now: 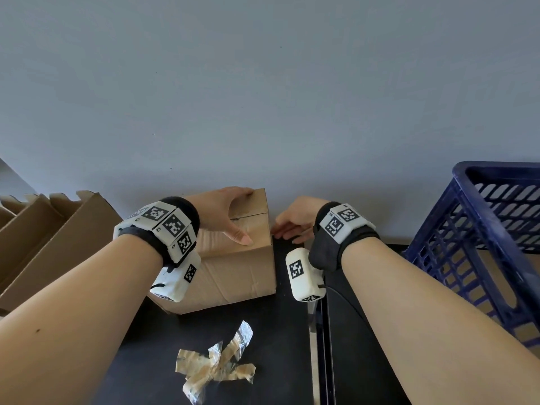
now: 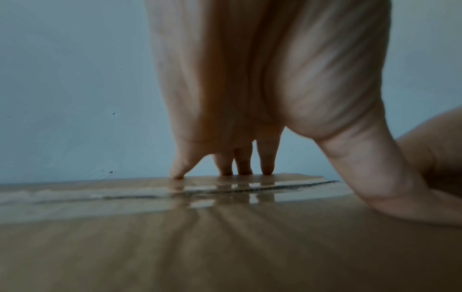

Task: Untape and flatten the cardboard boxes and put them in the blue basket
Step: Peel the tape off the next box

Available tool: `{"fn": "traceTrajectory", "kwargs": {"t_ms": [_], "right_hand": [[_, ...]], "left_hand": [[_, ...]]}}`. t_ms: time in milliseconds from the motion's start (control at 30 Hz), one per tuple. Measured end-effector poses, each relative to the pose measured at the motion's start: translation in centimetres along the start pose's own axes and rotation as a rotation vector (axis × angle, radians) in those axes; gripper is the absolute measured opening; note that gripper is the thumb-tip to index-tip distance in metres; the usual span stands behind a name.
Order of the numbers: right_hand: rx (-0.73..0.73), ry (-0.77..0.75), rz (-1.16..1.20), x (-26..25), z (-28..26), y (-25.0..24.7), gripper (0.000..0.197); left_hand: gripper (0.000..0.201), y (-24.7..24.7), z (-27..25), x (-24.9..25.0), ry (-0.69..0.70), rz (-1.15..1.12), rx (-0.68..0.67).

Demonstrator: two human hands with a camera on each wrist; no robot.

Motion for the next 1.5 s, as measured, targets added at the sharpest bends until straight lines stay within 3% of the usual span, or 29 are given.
{"fn": "traceTrajectory", "kwargs": {"t_ms": [67, 400, 533, 700, 933, 1267, 1500], "right_hand": [[0.005, 0.002, -0.059, -0.6, -0.2, -0.3, 0.010], [0.072, -0.016, -0.125, -0.6, 0.6, -0.4, 0.015], [0.037, -0.006, -0.003, -0.9, -0.1, -0.7, 0.025], [0.102, -0.048, 0.039, -1.2, -1.2, -2.8, 0.017], [0.012, -0.012, 0.350, 0.6, -0.6, -0.3, 0.017], [0.089, 0.013, 0.384, 0.2, -0.1, -0.3, 0.013], [0.221, -0.092, 0.320, -2.3, -2.0, -3.6, 0.012]], "left_hand": [[0.114, -0.1, 0.0, 0.0, 0.000, 0.010, 0.004], [0.113, 0.0, 0.0, 0.0, 0.001, 0.014, 0.005], [0.113, 0.1, 0.0, -0.1, 0.000, 0.013, -0.001], [0.113, -0.1, 0.1, -0.1, -0.005, 0.019, 0.001], [0.115, 0.0, 0.3, 0.1, -0.003, 0.024, -0.002], [0.115, 0.2, 0.2, 0.0, 0.006, 0.001, 0.000], [0.112, 0.2, 0.3, 0.2, -0.001, 0.006, -0.002]]}}
Point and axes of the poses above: each hand's wrist, its own z-axis towards the middle knuckle, its own y-axis out of the palm, x = y × z, the point moved 10 cm from there along z, towards the middle knuckle, and after that the axes turned 5 degrees about -y, right-handed, at the moved point
